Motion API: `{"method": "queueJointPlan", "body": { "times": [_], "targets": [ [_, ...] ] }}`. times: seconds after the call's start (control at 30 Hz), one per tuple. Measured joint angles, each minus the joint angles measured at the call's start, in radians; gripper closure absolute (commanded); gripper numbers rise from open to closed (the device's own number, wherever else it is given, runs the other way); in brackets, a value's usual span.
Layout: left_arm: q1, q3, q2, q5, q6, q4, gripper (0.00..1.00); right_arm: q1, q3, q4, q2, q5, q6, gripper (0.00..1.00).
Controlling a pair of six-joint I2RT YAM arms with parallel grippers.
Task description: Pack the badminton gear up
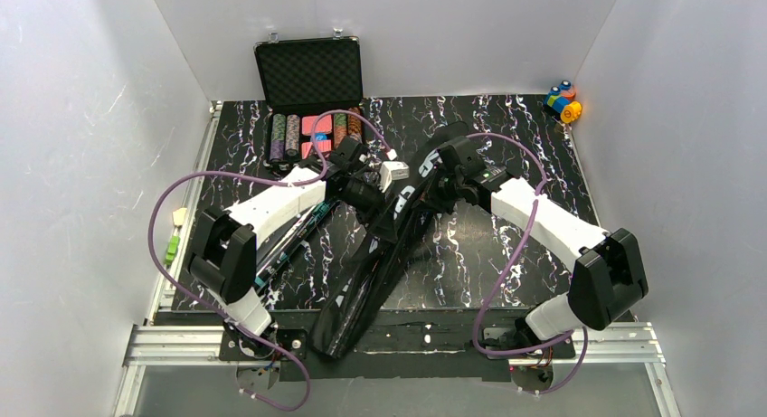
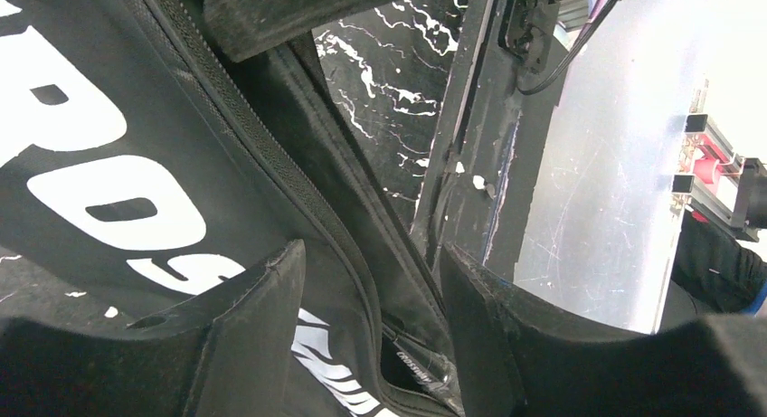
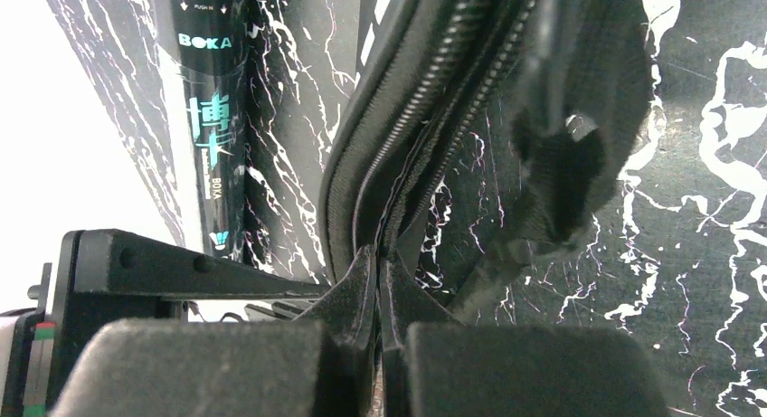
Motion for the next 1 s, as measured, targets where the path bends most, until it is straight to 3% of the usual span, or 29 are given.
{"method": "queueJointPlan", "body": {
  "times": [0.1,0.13,0.17,0.2,0.47,0.57,0.9,1.0],
  "targets": [
    [-0.018,0.0,0.0,0.005,-0.013,0.013,0.42,0.0,0.002,-0.007,0.0,-0.005,0.0,0.99],
    [-0.026,0.0,0.0,0.003,-0.016,0.02,0.37,0.0,0.005,-0.011,0.0,-0.006,0.0,0.99],
    [-0.032,0.0,-0.001,0.003,-0.019,0.026,0.21,0.0,0.009,-0.016,0.0,-0.008,0.0,0.99],
    [-0.04,0.0,-0.002,0.001,-0.023,0.032,0.17,0.0,0.014,-0.021,0.0,-0.008,0.0,0.99],
    [-0.084,-0.006,-0.021,-0.059,-0.031,0.066,0.15,0.0,0.031,-0.032,0.0,-0.015,-0.001,0.99],
    [-0.096,-0.014,-0.022,-0.115,-0.03,0.085,0.2,0.001,0.032,-0.032,0.0,-0.016,-0.001,0.99],
    [-0.164,-0.024,-0.036,-0.409,-0.024,0.139,0.55,0.006,0.037,-0.042,0.0,-0.026,0.0,0.99],
    [-0.192,-0.035,-0.057,-0.454,-0.021,0.148,0.59,0.007,0.037,-0.044,0.0,-0.027,0.002,0.99]
  ]
}}
